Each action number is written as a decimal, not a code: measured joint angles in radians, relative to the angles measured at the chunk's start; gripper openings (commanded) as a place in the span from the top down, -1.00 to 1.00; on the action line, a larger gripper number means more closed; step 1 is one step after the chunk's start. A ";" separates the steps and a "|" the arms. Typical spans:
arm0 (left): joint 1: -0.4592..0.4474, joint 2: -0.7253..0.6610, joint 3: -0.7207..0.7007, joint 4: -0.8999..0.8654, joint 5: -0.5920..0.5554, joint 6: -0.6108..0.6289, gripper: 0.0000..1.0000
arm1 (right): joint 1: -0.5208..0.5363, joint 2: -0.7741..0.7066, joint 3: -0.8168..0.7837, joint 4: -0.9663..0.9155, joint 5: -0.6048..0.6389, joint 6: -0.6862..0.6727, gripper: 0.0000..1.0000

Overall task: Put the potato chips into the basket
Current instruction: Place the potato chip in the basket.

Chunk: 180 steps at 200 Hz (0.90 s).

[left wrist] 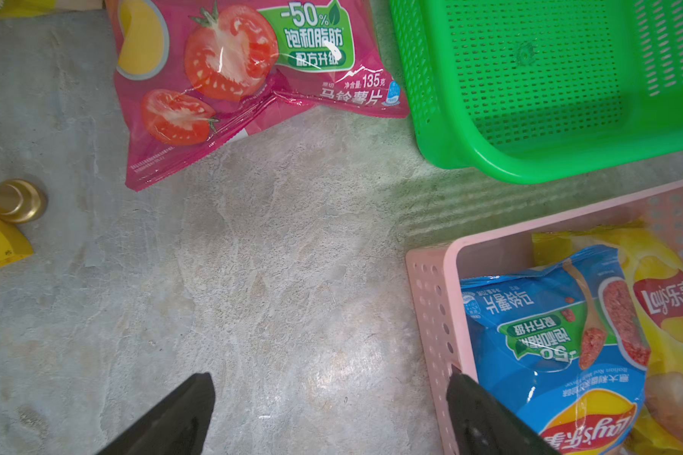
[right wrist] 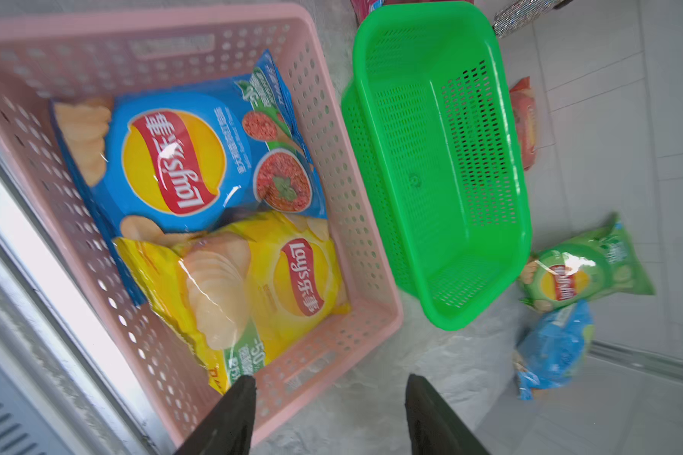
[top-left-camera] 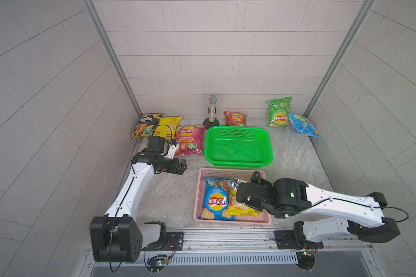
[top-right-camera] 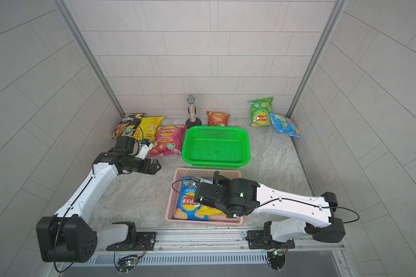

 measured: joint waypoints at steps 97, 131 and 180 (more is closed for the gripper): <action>0.000 0.000 0.000 0.000 0.002 0.000 -0.99 | -0.099 0.043 -0.310 0.520 -0.571 0.393 -0.19; 0.000 0.000 0.000 0.000 0.002 0.000 -0.99 | -0.146 0.104 -0.365 0.599 -0.625 0.456 -0.20; 0.000 0.000 0.000 0.000 0.002 0.000 -0.99 | -0.206 0.109 -0.484 0.618 -0.636 0.490 -0.19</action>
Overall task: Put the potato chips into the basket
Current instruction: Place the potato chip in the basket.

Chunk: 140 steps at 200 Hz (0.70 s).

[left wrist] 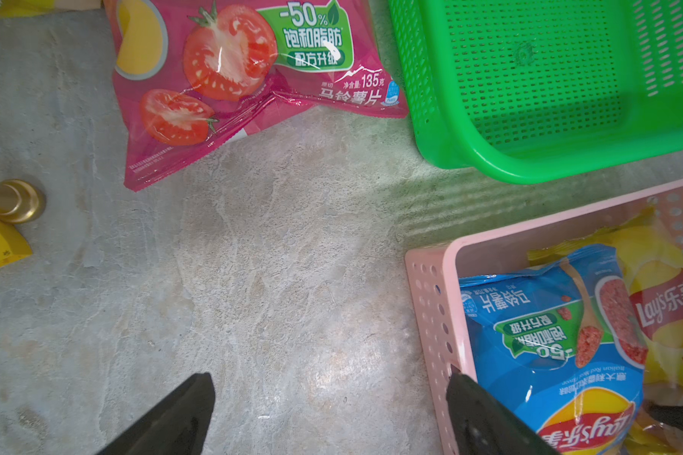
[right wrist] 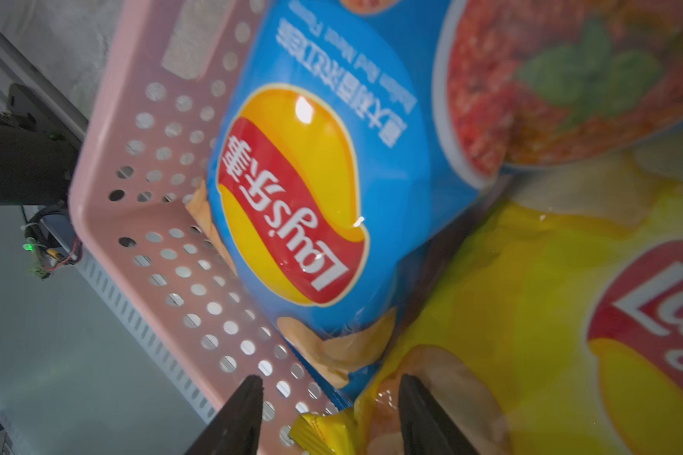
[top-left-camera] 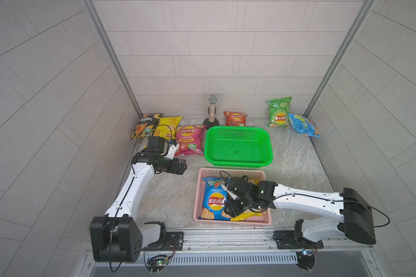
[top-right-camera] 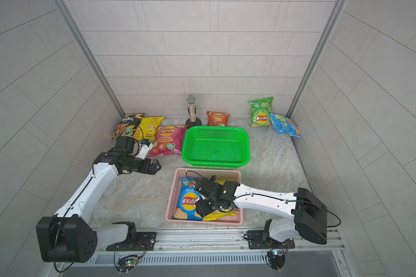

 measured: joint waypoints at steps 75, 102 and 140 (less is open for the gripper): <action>0.000 0.003 0.000 0.000 0.000 0.000 -0.99 | -0.012 -0.037 0.011 -0.035 0.023 -0.031 -0.21; 0.000 0.007 0.000 0.000 0.000 0.000 -0.99 | -0.012 -0.127 0.063 -0.079 0.062 -0.037 -0.17; 0.000 0.008 0.000 0.000 0.000 0.000 -0.99 | -0.012 -0.273 0.005 -0.090 0.086 0.019 -0.01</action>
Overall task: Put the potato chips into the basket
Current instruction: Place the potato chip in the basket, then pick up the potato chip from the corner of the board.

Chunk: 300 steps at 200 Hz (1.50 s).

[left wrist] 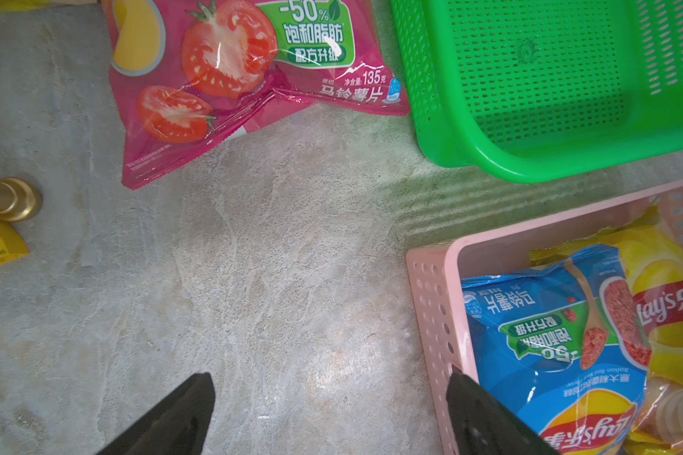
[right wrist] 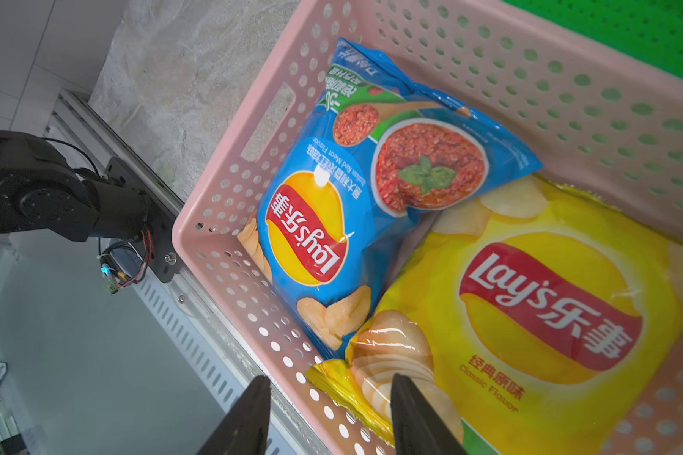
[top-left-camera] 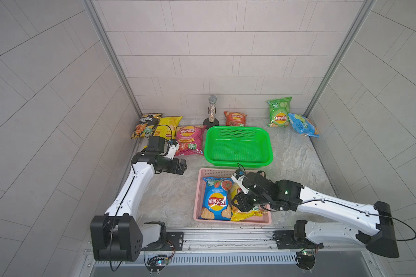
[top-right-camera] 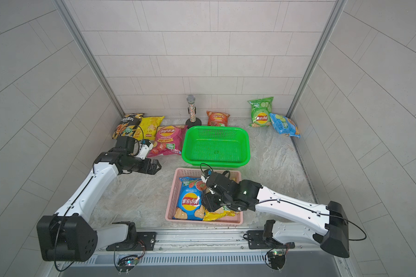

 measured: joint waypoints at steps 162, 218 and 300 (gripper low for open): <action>0.000 0.004 0.000 0.000 0.000 0.000 -0.99 | -0.013 -0.125 -0.275 0.102 0.055 0.166 -0.12; 0.000 0.004 0.000 0.000 0.000 0.000 -0.99 | -0.214 -0.166 -0.012 -0.030 0.071 0.068 -0.17; 0.000 0.004 0.000 0.000 -0.004 0.000 -0.99 | -0.885 0.080 0.247 -0.064 0.139 -0.051 -0.20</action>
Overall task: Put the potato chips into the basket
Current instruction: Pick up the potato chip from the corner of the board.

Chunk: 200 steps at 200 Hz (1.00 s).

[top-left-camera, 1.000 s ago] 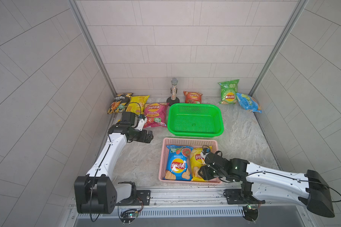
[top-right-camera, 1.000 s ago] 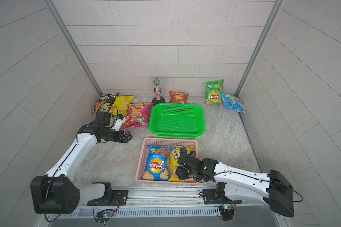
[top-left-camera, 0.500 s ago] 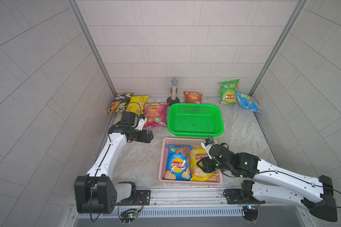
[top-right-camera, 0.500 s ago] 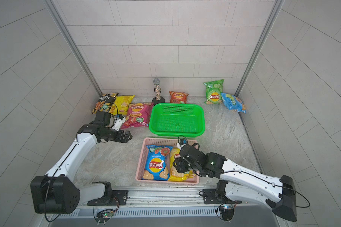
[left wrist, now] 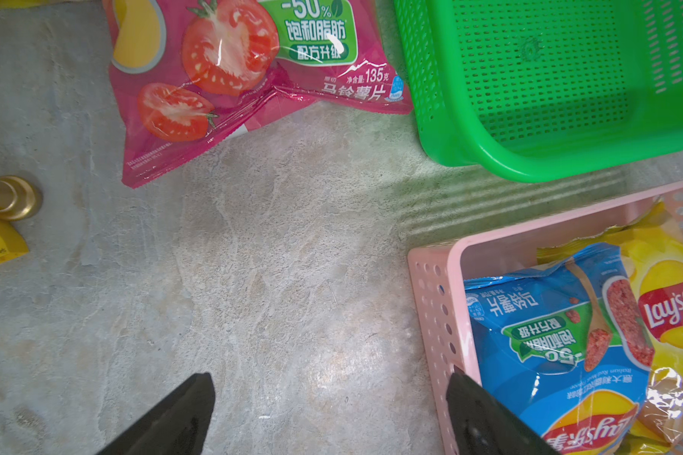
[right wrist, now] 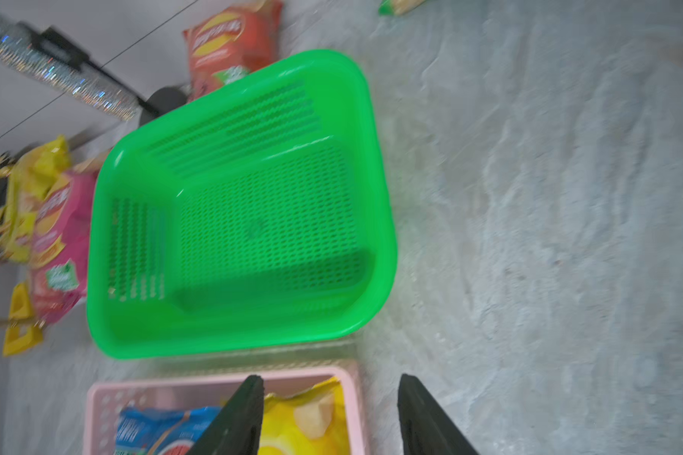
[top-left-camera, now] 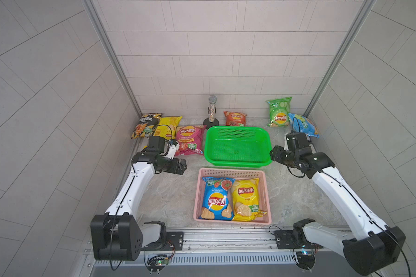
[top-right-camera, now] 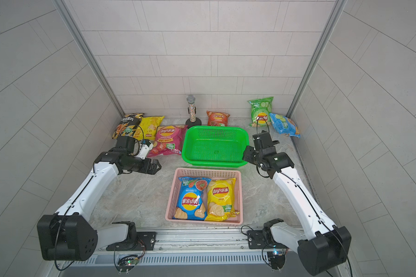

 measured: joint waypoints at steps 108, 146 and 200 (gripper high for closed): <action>0.000 0.001 0.000 0.000 0.000 0.000 -0.99 | -0.302 0.402 0.198 0.262 0.109 0.081 -0.21; 0.000 0.002 0.000 0.000 -0.002 0.000 -0.99 | -0.344 0.563 0.268 0.315 0.161 0.160 -0.21; 0.000 0.016 0.000 0.000 -0.003 0.000 -0.99 | -0.410 0.742 0.342 0.389 0.231 0.219 -0.24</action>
